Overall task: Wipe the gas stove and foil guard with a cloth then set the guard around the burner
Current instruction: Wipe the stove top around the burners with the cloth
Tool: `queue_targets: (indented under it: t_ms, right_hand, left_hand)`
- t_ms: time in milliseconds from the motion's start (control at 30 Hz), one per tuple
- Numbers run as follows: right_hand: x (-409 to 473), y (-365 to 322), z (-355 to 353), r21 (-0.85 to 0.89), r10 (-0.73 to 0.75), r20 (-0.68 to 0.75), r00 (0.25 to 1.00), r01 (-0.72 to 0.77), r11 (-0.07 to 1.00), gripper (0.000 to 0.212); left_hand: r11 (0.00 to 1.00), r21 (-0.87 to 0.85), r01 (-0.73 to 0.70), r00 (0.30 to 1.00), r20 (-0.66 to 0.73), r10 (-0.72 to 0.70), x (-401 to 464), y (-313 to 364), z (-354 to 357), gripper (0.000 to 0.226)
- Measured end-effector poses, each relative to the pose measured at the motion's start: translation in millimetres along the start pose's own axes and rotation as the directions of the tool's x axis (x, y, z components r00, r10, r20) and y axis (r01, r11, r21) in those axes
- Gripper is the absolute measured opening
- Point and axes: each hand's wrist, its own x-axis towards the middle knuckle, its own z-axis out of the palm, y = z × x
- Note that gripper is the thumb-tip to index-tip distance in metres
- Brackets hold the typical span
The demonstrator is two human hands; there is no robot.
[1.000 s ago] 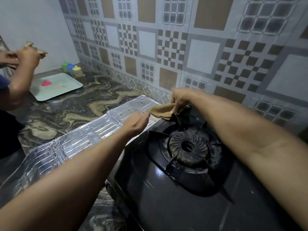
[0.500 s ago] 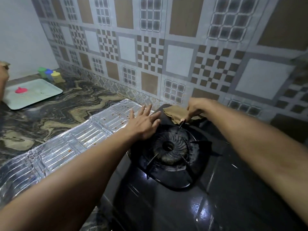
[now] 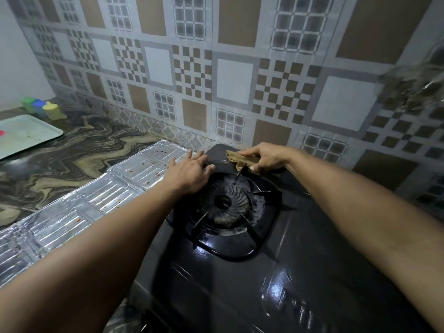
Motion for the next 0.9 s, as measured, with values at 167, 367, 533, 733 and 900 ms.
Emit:
queue_targets:
  t_ms: [167, 367, 533, 733, 900]
  right_hand:
    - [-25.7, 25.0, 1.7, -0.014, 0.114, -0.004, 0.993, -0.114, 0.993, 0.07]
    - [-86.7, 61.0, 2.4, -0.029, 0.237, 0.026, 0.971, -0.236, 0.971, 0.074]
    - [-128.7, 78.5, -3.5, -0.051, 0.349, 0.021, 0.937, -0.347, 0.936, 0.07]
    - [-112.4, 69.1, 21.6, -0.19, 0.288, 0.034, 0.957, -0.276, 0.942, 0.068]
    - [-123.9, 88.0, 21.9, -0.161, 0.289, 0.05, 0.956, -0.278, 0.947, 0.068]
  left_hand:
    - [1.0, 0.007, 0.025, 1.0, 0.015, -0.025, -2.3, 2.8, -3.9, 0.054]
    - [0.978, 0.205, 0.05, 0.991, 0.115, -0.074, 6.8, 16.1, -20.4, 0.056]
    - [0.941, 0.334, -0.048, 0.994, 0.108, 0.012, 1.8, 61.2, -35.2, 0.057]
    - [0.956, 0.157, -0.247, 0.968, 0.094, 0.235, 3.1, 116.8, -17.7, 0.047]
    - [0.942, 0.107, -0.318, 0.942, 0.151, 0.3, 14.2, 153.5, 0.3, 0.05]
